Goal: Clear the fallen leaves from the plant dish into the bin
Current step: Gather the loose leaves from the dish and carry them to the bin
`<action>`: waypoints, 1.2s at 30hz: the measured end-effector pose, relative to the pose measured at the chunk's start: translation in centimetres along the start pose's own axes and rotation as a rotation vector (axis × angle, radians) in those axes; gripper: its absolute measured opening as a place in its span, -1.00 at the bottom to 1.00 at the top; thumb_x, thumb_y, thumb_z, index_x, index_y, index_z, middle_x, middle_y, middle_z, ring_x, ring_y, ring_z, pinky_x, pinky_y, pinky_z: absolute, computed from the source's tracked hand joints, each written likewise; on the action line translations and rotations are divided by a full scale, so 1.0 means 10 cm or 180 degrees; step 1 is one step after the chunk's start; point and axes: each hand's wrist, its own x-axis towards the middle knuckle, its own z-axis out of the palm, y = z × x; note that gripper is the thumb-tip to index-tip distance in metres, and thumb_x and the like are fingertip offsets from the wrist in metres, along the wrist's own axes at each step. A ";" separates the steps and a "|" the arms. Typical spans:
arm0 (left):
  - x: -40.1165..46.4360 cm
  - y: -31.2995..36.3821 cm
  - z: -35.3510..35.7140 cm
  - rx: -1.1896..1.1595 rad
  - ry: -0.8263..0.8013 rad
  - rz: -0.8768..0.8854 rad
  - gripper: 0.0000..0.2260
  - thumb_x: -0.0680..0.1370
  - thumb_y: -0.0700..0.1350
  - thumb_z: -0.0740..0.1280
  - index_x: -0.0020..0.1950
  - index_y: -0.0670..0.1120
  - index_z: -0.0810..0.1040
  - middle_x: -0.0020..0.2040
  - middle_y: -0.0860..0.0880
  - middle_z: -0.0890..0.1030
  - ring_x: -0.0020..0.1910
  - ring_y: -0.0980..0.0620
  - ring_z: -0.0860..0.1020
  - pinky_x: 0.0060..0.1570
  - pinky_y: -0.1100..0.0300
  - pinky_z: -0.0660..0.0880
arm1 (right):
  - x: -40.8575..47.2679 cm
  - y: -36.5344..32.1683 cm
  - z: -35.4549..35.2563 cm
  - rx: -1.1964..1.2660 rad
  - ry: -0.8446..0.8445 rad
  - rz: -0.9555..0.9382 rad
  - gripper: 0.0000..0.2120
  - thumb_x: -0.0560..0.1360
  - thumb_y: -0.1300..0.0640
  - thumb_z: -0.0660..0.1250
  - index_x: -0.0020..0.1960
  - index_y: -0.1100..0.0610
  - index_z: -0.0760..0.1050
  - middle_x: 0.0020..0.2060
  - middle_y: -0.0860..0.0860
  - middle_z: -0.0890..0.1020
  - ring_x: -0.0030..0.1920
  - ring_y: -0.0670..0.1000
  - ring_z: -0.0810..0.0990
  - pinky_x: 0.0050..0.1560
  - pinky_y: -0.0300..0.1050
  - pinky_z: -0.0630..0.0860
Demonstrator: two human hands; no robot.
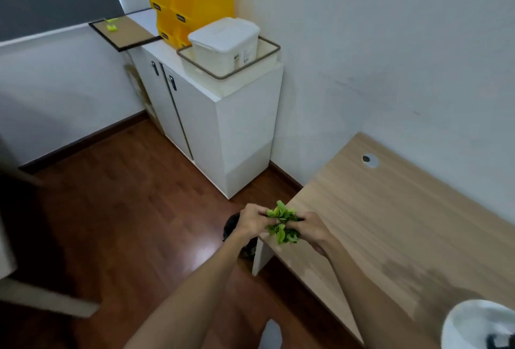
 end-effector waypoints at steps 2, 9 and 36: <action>0.14 0.01 -0.15 -0.0036 0.0069 -0.0035 -0.89 0.35 -0.19 0.55 -0.14 -0.12 0.74 -0.21 -0.07 0.71 -0.18 0.01 0.68 -0.09 0.07 0.65 | 0.17 -0.14 0.06 -0.0046 -0.0038 -0.0006 -0.82 0.43 0.29 0.43 0.03 0.19 0.69 -0.12 0.12 0.74 -0.06 0.07 0.72 0.00 -0.05 0.64; 0.62 -0.16 -0.66 0.0255 0.0320 0.0106 -0.95 0.36 -0.13 0.53 -0.20 -0.02 0.73 -0.27 -0.01 0.72 -0.22 0.05 0.68 -0.12 0.04 0.65 | 0.75 -0.50 0.50 -0.0106 -0.0152 0.0141 -0.78 0.44 0.29 0.43 0.08 0.18 0.68 -0.16 0.07 0.73 -0.15 -0.02 0.70 -0.13 -0.20 0.63; 3.15 -2.39 -0.24 0.0152 -0.0323 -0.0974 -0.76 0.56 -0.27 0.25 -0.06 -0.06 0.69 -0.13 -0.12 0.69 -0.19 -0.06 0.66 -0.18 0.15 0.64 | 3.54 1.16 1.66 -0.0103 0.0605 0.1970 -0.75 0.48 0.24 0.27 0.06 0.35 0.62 -0.06 0.27 0.68 -0.05 0.24 0.66 -0.03 0.13 0.63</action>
